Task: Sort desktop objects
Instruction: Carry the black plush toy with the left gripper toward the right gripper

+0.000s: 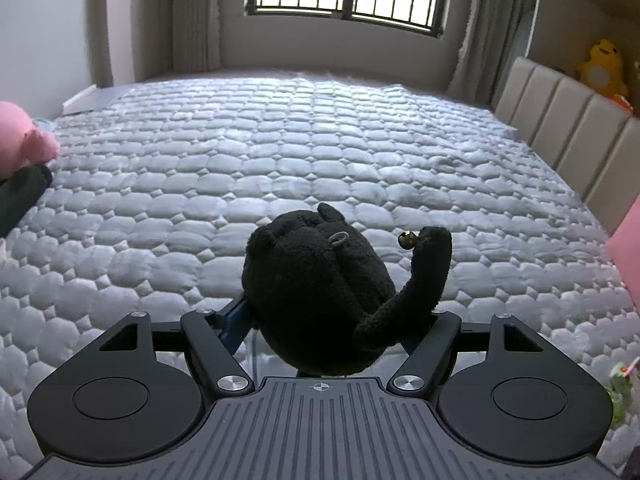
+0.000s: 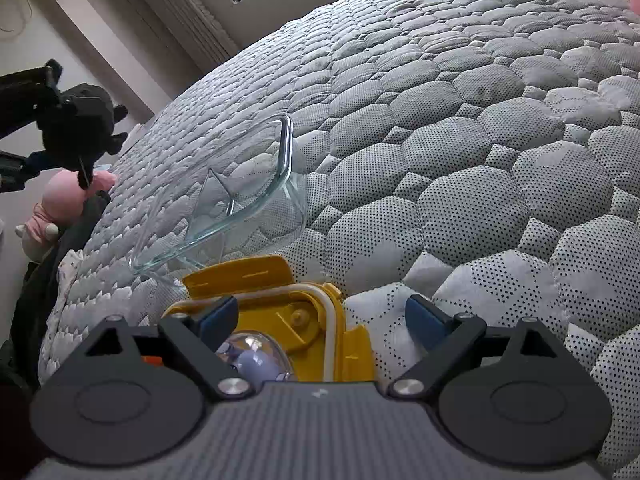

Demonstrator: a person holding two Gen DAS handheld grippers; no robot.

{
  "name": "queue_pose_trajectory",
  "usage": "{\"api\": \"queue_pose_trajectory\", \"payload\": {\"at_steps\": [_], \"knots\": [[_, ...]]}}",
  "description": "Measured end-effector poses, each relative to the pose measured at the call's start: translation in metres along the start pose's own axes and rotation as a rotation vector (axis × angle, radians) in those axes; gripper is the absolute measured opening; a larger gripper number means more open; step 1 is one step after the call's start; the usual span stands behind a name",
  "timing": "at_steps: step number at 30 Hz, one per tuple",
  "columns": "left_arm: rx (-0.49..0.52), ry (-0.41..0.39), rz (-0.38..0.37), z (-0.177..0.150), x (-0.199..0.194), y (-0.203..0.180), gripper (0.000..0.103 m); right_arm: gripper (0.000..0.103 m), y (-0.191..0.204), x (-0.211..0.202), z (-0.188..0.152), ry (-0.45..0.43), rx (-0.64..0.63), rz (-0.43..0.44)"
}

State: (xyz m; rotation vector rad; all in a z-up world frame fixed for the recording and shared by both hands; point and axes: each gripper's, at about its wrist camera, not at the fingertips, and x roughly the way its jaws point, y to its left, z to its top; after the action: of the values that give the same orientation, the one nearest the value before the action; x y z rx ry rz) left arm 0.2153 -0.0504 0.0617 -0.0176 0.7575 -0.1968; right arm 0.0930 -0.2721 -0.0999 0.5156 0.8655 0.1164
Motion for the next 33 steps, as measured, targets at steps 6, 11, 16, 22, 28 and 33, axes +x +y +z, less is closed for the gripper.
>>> {"api": "queue_pose_trajectory", "payload": {"at_steps": [6, 11, 16, 22, 28, 33], "knots": [[-0.021, -0.045, -0.021, 0.002, -0.010, 0.002, 0.076, 0.092, 0.001, 0.000, -0.003, 0.001, -0.006, -0.003], [-0.011, -0.067, -0.025, 0.012, -0.009, -0.004, 0.076, 0.093, 0.001, 0.000, -0.003, 0.001, -0.003, -0.003], [-0.031, -0.016, -0.018, 0.008, 0.015, -0.001, 0.076, 0.093, 0.001, 0.000, -0.004, 0.003, -0.008, -0.003], [-0.035, 0.066, 0.054, -0.014, 0.047, 0.004, 0.077, 0.093, 0.001, 0.001, -0.005, 0.004, -0.020, -0.007], [0.002, 0.126, 0.100, -0.036, 0.063, 0.003, 0.085, 0.095, 0.002, 0.003, -0.006, 0.004, -0.028, -0.011], [0.018, 0.093, 0.116, -0.036, 0.059, 0.000, 0.093, 0.096, 0.003, 0.003, -0.006, 0.004, -0.030, -0.013]]}}
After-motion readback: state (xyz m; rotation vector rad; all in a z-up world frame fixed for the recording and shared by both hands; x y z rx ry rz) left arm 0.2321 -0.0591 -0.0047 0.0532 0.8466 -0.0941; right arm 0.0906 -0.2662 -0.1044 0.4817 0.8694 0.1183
